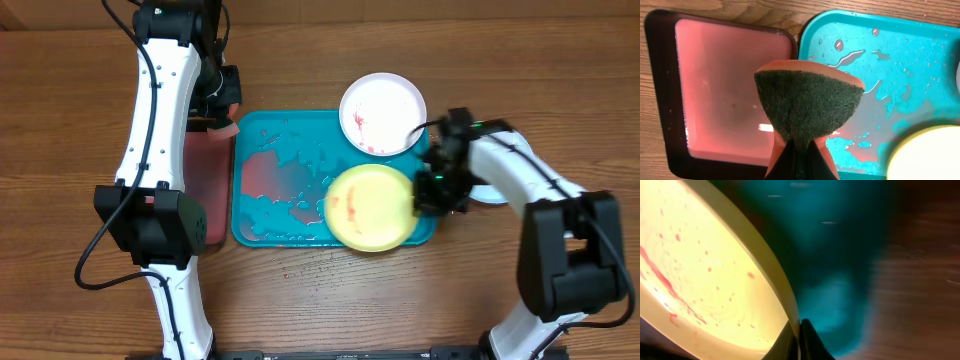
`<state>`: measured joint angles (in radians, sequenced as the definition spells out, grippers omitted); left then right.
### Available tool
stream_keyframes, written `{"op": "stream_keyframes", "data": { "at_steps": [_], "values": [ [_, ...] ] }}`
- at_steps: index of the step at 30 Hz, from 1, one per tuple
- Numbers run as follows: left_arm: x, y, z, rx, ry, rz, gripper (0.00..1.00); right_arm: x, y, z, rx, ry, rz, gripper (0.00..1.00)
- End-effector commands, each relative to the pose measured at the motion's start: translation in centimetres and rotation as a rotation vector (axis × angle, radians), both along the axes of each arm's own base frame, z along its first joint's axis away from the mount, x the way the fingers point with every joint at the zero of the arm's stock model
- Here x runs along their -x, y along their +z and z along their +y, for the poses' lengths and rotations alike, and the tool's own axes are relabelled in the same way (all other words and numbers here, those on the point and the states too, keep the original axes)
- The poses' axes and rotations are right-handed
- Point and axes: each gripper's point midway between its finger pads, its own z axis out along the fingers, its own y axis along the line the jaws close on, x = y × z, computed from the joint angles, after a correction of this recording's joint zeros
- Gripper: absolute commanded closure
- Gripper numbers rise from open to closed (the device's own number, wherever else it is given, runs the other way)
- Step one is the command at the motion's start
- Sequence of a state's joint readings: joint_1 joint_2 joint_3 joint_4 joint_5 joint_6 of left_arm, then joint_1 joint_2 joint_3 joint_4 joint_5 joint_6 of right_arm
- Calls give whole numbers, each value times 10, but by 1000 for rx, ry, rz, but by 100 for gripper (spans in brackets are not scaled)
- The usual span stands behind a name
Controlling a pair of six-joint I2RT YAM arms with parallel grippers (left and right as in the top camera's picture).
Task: Clean dirty plates on tray and stack at the side
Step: 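Grasp the yellow plate rim with the right gripper and slide it to tray center, then bring the sponge with the left gripper onto the yellow plate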
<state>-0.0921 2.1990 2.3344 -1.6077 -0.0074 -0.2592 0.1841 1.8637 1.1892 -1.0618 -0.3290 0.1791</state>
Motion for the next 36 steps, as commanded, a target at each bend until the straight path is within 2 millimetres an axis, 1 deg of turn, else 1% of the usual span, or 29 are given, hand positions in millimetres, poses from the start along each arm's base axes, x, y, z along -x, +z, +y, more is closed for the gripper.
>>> {"op": "stream_keyframes", "data": {
  "at_steps": [1, 3, 5, 6, 8, 10, 11, 14, 16, 17, 21, 22, 24, 26, 28, 29, 30, 31, 32, 36],
  "values": [
    [4, 18, -5, 11, -21, -42, 96, -16, 16, 48, -50, -43, -94, 96],
    [3, 18, -5, 13, -18, -45, 96, -31, 18, 76, -66, -85, -168, 96],
    [2, 18, -7, 21, -20, -47, 96, -48, 19, 96, -46, -165, -249, 96],
    [2, 18, -8, 27, -21, -48, 96, -53, 19, 102, -31, -205, -279, 96],
    [2, 18, -11, 34, -26, -49, 96, -61, 18, 117, -16, -253, -331, 96],
    [2, 18, -14, 34, -33, -49, 96, -60, 14, 131, -28, -240, -349, 96],
    [3, 18, -15, 34, -36, -49, 96, -57, 12, 135, -28, -240, -341, 96],
    [3, 18, -21, 35, -49, -49, 96, -54, 3, 136, -15, -244, -316, 96],
    [3, 17, -27, 36, -62, -51, 96, -53, 1, 137, -22, -247, -303, 96],
    [3, 17, -31, 36, -71, -53, 96, -53, 2, 137, -28, -247, -300, 89],
    [1, 13, -43, 33, -74, -58, 96, -57, 3, 137, -37, -253, -312, 75],
    [1, 10, -45, 33, -67, -57, 96, -59, 4, 137, -41, -254, -319, 73],
    [0, 6, -49, 35, -58, -50, 96, -66, 6, 137, -54, -243, -346, 71],
    [-2, 1, -51, 35, -56, -44, 96, -70, 5, 137, -57, -232, -362, 71],
    [-2, -5, -52, 35, -58, -39, 96, -70, -1, 138, -53, -220, -361, 72],
    [-1, -12, -52, 32, -59, -27, 96, -69, -12, 140, -54, -215, -338, 74],
    [-1, -17, -52, 28, -60, -18, 96, -67, -16, 142, -60, -212, -325, 77],
    [0, -23, -51, 19, -61, -10, 96, -66, -20, 144, -68, -208, -310, 84],
    [1, -28, -50, 11, -61, -1, 96, -65, -23, 144, -72, -208, -301, 96],
    [6, -54, -51, 5, -109, 40, 96, -65, -26, 145, -79, -207, -293, 96]
  ]
}}
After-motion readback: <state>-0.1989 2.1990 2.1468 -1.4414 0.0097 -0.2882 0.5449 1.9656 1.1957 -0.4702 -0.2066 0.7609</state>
